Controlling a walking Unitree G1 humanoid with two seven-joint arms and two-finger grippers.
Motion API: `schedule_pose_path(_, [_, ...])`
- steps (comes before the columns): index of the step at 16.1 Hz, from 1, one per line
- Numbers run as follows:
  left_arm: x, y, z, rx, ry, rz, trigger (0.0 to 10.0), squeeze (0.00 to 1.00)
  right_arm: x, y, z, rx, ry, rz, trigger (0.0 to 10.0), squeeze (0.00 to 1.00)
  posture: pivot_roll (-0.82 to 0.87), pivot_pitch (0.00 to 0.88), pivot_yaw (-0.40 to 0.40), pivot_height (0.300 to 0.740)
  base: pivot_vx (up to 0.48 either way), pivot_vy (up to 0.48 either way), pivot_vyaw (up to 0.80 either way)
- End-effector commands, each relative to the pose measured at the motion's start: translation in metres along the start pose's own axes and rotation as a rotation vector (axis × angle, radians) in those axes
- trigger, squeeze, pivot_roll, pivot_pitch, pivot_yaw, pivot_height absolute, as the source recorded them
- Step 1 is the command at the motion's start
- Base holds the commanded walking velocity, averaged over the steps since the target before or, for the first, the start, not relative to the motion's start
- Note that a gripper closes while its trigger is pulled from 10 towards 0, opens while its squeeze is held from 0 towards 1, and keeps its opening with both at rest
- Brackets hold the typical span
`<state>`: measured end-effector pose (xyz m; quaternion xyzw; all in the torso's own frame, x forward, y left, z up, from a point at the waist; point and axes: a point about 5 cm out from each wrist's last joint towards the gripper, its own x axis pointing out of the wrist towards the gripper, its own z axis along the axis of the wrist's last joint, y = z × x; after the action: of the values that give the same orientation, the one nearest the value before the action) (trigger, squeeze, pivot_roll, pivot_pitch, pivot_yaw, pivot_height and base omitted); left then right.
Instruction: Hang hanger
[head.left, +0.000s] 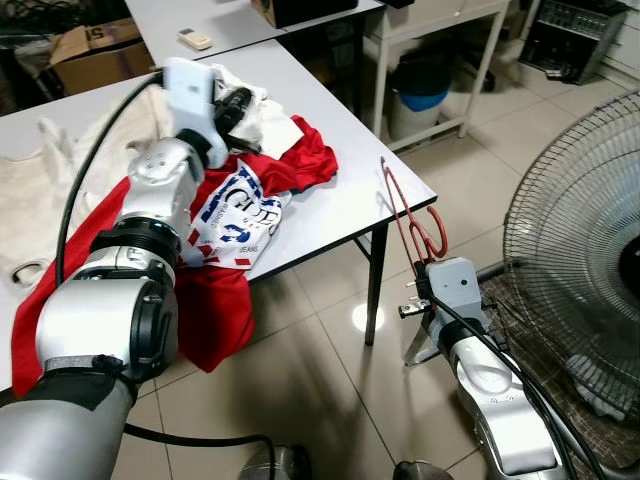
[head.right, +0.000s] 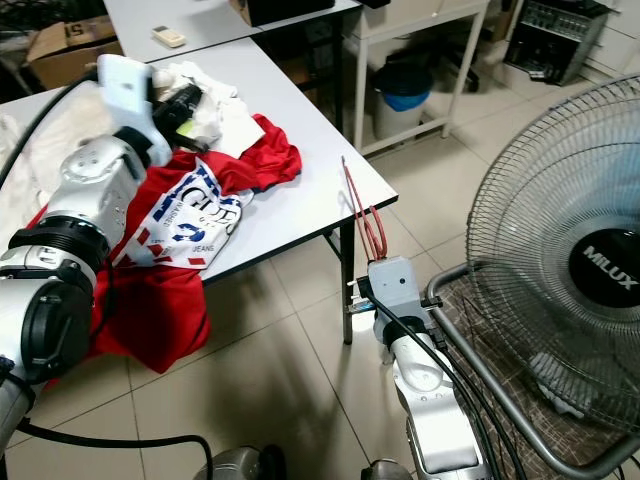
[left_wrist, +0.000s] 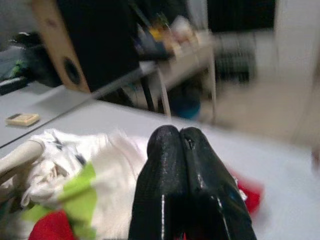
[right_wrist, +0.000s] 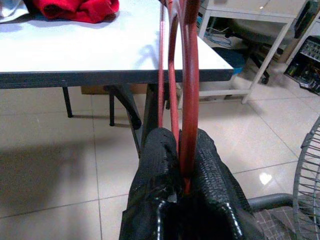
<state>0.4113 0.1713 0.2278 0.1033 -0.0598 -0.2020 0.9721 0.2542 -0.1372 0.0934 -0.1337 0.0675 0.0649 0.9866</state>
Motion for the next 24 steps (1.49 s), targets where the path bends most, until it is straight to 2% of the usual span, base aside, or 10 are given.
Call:
schedule_pose_path(1, [-0.002, -0.009, -0.018, 0.075, 0.118, -0.066, 10.0, 1.00, 0.000, 0.002, -0.001, 0.003, -0.008, 0.003, 10.0, 0.00, 0.00, 0.031, 0.141, 0.740, 0.000, 0.000, 0.00])
schedule_pose_path(2, [-0.002, -0.015, -0.026, 0.068, 0.169, -0.088, 10.0, 1.00, -0.002, 0.001, -0.002, 0.005, -0.006, -0.005, 10.0, 0.00, 0.00, 0.031, 0.141, 0.740, 0.000, 0.000, 0.00])
schedule_pose_path(3, [-0.001, -0.016, -0.029, 0.022, 0.191, -0.063, 10.0, 1.00, -0.003, 0.000, -0.003, 0.007, -0.006, -0.012, 10.0, 0.00, 0.00, 0.031, 0.141, 0.740, 0.000, 0.000, 0.00])
schedule_pose_path(5, [-0.001, -0.016, -0.032, 0.003, 0.221, -0.036, 10.0, 1.00, -0.003, 0.000, -0.004, 0.006, -0.003, -0.012, 10.0, 0.00, -0.01, 0.025, 0.144, 0.740, 0.000, 0.000, 0.00])
schedule_pose_path(8, [0.000, -0.024, -0.037, 0.112, 0.266, -0.087, 10.0, 1.00, -0.004, 0.000, -0.005, -0.002, 0.000, -0.005, 10.0, 0.00, -0.02, 0.024, 0.137, 0.740, 0.000, 0.000, 0.00])
schedule_pose_path(13, [0.001, -0.027, -0.041, 0.124, 0.293, -0.071, 10.0, 1.00, -0.003, 0.000, -0.004, -0.005, 0.002, -0.006, 10.0, 0.00, -0.04, 0.047, 0.139, 0.740, 0.000, 0.000, 0.00])
schedule_pose_path(16, [0.000, -0.024, -0.043, 0.161, 0.304, 0.006, 10.0, 1.00, -0.008, 0.000, -0.004, -0.010, 0.011, 0.002, 10.0, 0.00, -0.06, 0.069, 0.115, 0.740, 0.000, 0.000, 0.00])
schedule_pose_path(17, [-0.001, -0.027, -0.047, 0.153, 0.313, -0.001, 10.0, 0.00, -0.012, -0.001, -0.005, -0.023, 0.019, 0.014, 10.0, 0.00, -0.09, 0.083, 0.100, 0.740, 0.000, 0.000, 0.00])
schedule_pose_path(21, [-0.002, -0.036, -0.057, 0.124, 0.315, 0.017, 10.0, 0.00, -0.023, -0.010, -0.005, -0.070, 0.044, 0.041, 10.0, 0.00, -0.15, 0.109, 0.054, 0.740, 0.000, 0.000, 0.00])
schedule_pose_path(24, [-0.005, -0.039, -0.064, 0.131, 0.342, 0.044, 10.0, 0.00, -0.033, -0.014, -0.005, -0.095, 0.064, 0.064, 10.0, 0.00, -0.18, 0.138, 0.025, 0.740, 0.000, 0.000, 0.00])
